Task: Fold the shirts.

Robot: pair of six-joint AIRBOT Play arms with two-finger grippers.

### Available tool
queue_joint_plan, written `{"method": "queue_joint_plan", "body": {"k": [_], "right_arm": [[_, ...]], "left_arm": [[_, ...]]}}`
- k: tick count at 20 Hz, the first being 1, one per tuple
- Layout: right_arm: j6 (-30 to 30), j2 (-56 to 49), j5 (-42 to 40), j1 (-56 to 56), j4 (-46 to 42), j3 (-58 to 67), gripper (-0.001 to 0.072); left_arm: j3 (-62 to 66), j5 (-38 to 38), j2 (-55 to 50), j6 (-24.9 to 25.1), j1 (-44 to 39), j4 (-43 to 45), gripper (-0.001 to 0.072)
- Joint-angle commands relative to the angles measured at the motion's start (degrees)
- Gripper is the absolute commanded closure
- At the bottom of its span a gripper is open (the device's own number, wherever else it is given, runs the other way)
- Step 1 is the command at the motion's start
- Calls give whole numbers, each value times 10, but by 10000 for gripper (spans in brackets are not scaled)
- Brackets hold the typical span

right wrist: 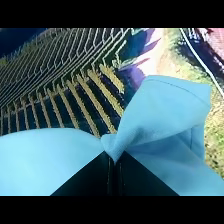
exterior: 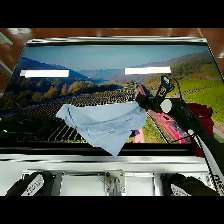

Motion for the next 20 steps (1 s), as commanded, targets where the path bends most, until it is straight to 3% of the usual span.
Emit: {"method": "queue_joint_plan", "body": {"k": [1, 4, 9, 14, 20], "right_arm": [[-16, 2, 29, 0, 1, 0, 652], [-21, 2, 38, 0, 1, 0, 652], [-22, 2, 38, 0, 1, 0, 652], [-22, 2, 38, 0, 1, 0, 652], [-21, 2, 38, 0, 1, 0, 652]], "left_arm": [[-147, 71, 12, -7, -94, -105, 3], [-207, 176, 10, -16, -200, -181, 3], [-210, 312, 0, -78, -313, -193, 5], [-201, 359, -65, -58, -363, -249, 7], [-146, 389, -136, -43, -406, -253, 17]]}}
